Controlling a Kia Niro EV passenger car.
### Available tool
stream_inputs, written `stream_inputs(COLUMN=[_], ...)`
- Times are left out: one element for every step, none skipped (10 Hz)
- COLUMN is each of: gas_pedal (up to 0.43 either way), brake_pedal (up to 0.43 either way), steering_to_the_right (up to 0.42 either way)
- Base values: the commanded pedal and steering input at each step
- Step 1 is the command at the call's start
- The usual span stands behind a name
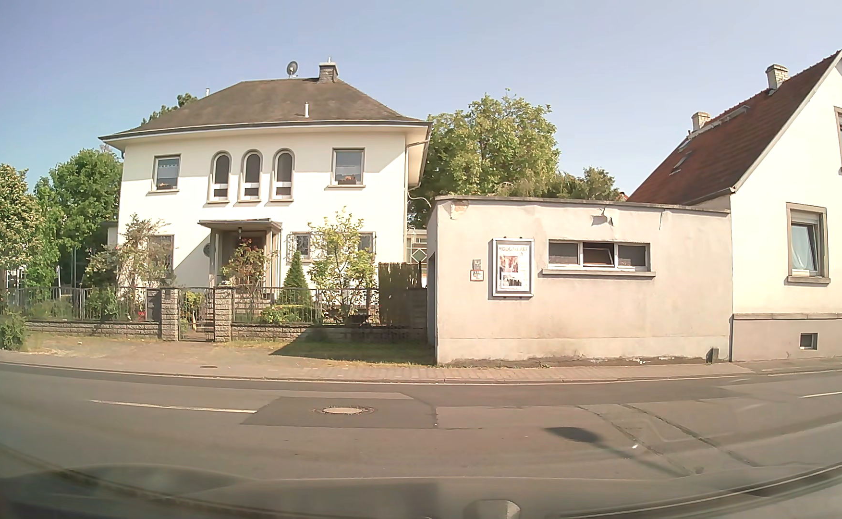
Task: Follow the waypoints while adhering to traffic rules and regulations
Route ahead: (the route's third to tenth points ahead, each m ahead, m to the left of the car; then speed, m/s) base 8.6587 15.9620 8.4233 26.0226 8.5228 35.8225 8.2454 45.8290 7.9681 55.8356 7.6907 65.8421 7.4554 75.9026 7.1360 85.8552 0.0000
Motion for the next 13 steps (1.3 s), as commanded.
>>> stream_inputs(gas_pedal=[0.0,0.0,0.0,0.0,0.0,0.0,0.0,0.0,0.0,0.0,0.0,0.0,0.0], brake_pedal=[0.25,0.25,0.25,0.25,0.25,0.25,0.25,0.25,0.256,0.25,0.25,0.25,0.25], steering_to_the_right=[-0.247,-0.247,-0.247,-0.247,-0.247,-0.247,-0.247,-0.247,-0.247,-0.247,-0.247,-0.247,-0.247])
